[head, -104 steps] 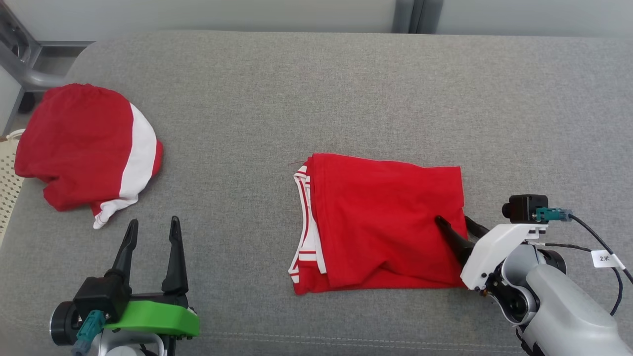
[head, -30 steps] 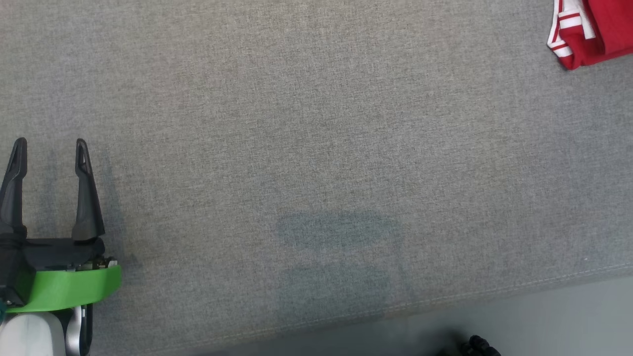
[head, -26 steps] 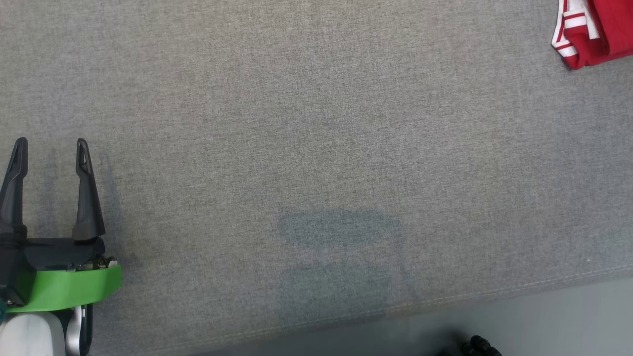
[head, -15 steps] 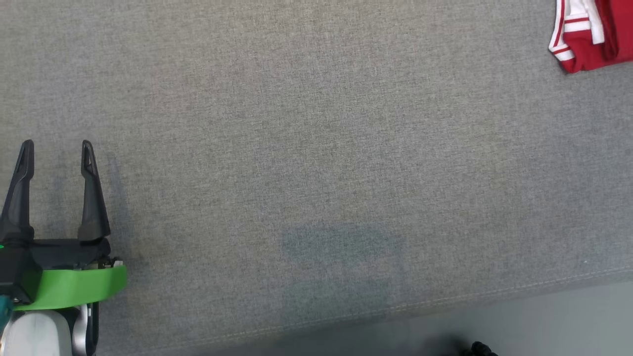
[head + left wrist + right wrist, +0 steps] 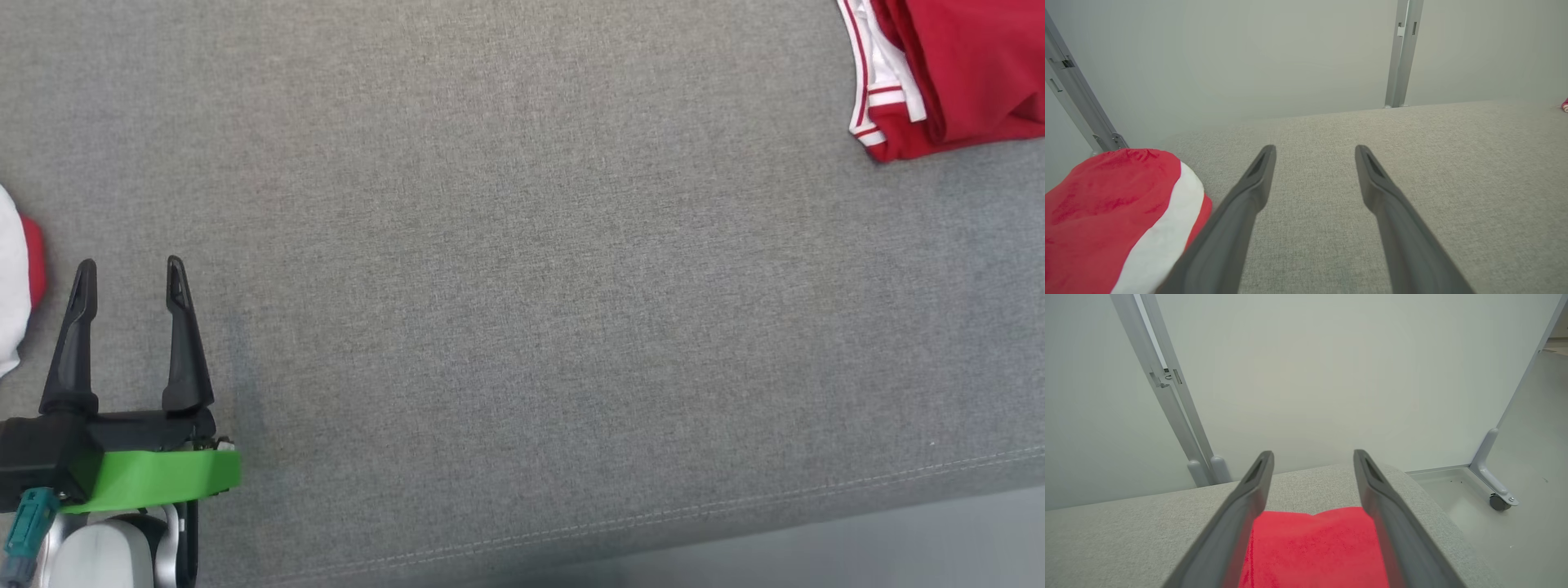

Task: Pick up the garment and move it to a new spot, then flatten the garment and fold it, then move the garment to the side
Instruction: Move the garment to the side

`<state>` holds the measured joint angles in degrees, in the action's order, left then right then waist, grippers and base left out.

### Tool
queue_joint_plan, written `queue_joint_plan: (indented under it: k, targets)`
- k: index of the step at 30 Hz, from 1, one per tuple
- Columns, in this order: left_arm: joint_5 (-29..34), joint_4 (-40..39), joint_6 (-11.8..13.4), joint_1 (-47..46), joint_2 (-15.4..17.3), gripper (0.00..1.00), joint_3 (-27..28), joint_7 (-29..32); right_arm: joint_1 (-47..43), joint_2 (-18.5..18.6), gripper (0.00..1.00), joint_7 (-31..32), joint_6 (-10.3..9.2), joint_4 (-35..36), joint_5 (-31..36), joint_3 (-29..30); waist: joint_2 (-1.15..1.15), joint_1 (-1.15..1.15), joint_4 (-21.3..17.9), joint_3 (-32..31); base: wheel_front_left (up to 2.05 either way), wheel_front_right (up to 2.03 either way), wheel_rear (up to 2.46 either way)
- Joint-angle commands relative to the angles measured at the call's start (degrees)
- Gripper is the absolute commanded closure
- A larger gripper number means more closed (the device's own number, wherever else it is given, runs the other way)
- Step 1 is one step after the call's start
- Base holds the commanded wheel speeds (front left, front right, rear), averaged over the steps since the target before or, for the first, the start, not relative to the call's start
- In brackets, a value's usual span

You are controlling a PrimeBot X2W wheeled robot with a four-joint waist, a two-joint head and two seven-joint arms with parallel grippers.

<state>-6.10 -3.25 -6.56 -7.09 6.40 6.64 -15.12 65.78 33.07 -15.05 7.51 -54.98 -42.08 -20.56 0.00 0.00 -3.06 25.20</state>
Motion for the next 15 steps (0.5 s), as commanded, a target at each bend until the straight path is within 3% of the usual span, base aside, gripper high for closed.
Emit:
queue_joint_plan:
  k: [1,15]
  targets:
    - [-0.4,0.5,-0.1,0.6,-0.2,0.00,-0.1,0.0,-2.9,-1.1,0.00,-0.1,-0.04,1.9,1.1,1.2,0.00,0.00,0.1,-3.5,0.00,0.00,0.00]
    - [-1.2,4.4,-0.3,2.2,-1.8,0.00,-0.6,0.0,-21.6,-10.8,0.00,-0.2,-0.04,16.3,10.1,10.8,0.00,0.00,2.5,-12.0,0.00,0.00,0.00]
